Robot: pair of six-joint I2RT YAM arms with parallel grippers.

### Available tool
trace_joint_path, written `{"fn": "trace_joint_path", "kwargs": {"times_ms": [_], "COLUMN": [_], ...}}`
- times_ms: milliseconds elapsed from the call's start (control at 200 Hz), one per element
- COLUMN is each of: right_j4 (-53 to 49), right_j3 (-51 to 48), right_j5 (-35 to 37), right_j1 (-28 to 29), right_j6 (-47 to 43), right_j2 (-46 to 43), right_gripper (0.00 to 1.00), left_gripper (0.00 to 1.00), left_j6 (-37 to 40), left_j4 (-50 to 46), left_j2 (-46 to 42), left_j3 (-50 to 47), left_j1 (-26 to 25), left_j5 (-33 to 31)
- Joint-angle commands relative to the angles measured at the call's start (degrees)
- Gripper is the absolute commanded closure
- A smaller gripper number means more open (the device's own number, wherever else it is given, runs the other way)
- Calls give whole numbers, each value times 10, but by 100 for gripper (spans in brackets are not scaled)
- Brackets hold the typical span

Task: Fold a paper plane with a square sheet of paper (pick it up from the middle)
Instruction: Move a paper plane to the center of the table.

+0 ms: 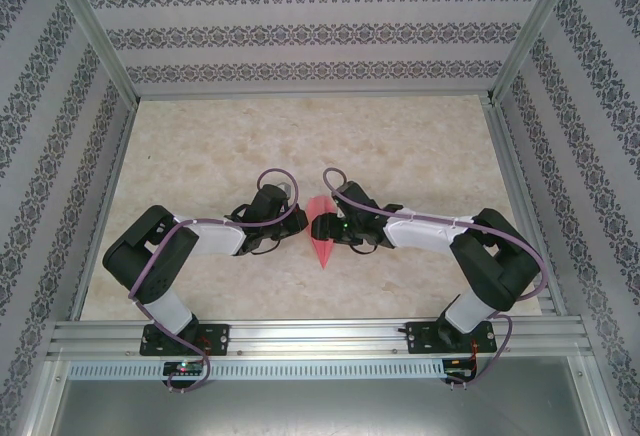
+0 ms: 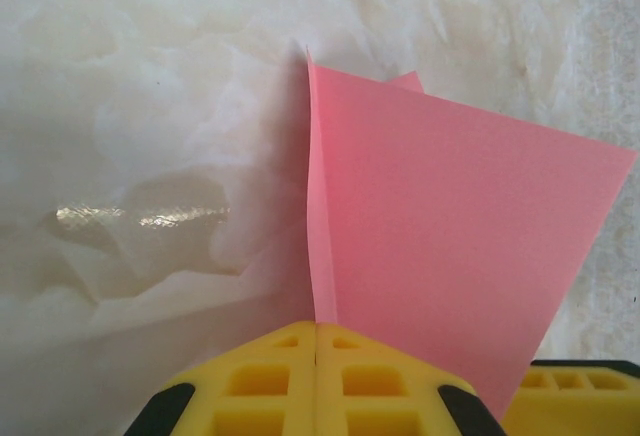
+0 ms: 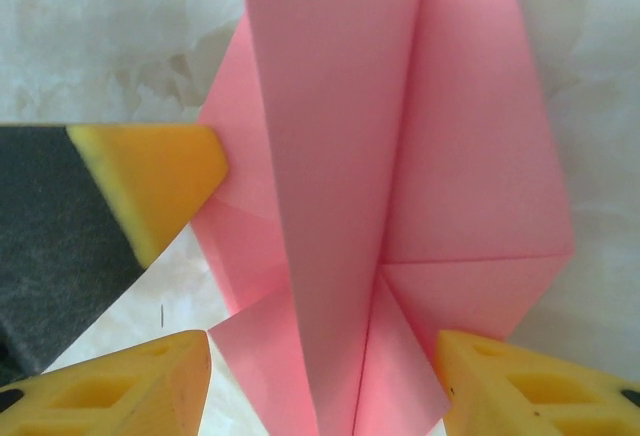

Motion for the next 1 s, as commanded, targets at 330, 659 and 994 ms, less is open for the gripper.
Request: {"fn": "trace_joint_path", "kwargs": {"times_ms": [330, 659, 994], "right_j4": [27, -10, -22], "right_j3": [-11, 15, 27], "right_j5": [-11, 29, 40], "right_j1": [21, 34, 37], "right_j6": [23, 4, -3], "right_j2": [-6, 28, 37], "right_gripper": [51, 49, 47], "left_gripper": [100, 100, 100], "left_j6": [-3, -5, -4], "left_j4": [6, 19, 17], "left_j2": [7, 3, 1], "left_j3": [1, -1, -1], "left_j1": [9, 9, 10], "left_j5": [8, 25, 26]}}
